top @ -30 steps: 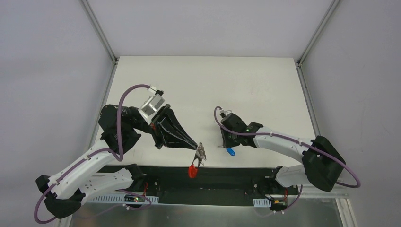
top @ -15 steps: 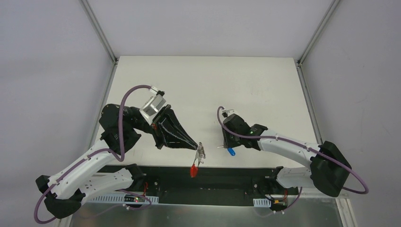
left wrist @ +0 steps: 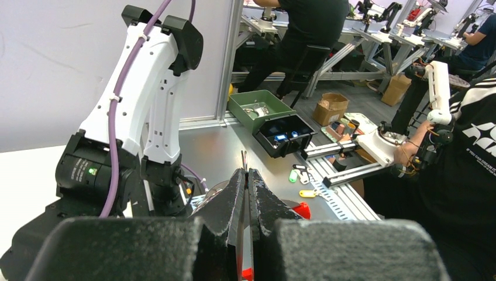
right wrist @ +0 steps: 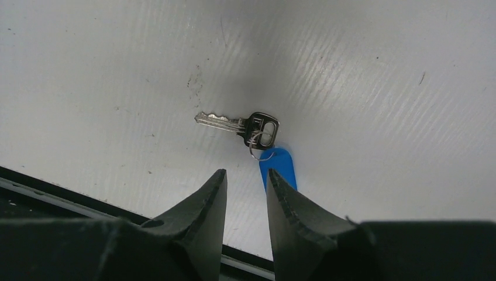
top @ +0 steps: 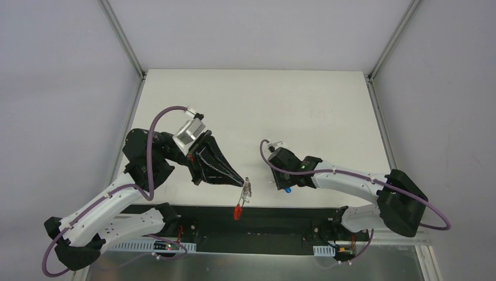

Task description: Put the keys on the keyring

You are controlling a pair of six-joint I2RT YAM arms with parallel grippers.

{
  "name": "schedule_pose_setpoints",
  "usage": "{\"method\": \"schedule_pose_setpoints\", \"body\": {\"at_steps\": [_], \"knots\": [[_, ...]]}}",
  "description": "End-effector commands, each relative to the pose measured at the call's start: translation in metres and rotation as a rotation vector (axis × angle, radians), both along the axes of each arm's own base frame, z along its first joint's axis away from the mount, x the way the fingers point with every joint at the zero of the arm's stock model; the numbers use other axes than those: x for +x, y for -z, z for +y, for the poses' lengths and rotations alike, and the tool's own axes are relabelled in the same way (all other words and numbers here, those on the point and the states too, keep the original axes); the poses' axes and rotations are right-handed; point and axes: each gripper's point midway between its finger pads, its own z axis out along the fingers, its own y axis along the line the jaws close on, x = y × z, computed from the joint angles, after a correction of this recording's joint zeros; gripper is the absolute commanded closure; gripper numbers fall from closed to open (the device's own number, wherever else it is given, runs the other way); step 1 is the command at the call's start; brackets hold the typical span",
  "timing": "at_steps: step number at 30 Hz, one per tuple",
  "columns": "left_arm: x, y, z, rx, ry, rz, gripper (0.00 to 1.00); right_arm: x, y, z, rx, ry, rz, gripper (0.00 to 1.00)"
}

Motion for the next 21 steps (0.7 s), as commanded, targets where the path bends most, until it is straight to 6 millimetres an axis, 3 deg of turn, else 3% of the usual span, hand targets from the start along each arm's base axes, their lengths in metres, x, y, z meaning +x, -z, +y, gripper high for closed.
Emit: {"method": "schedule_pose_setpoints", "body": {"at_steps": [1, 21], "knots": [[-0.008, -0.012, 0.007, -0.06, 0.006, -0.067, 1.0, 0.01, -0.009, 0.003, -0.052, 0.007, -0.051, 0.66], [-0.007, -0.009, 0.006, -0.05, 0.005, -0.072, 1.0, 0.016, 0.001, 0.004, -0.18, -0.036, -0.04, 0.72]]}}
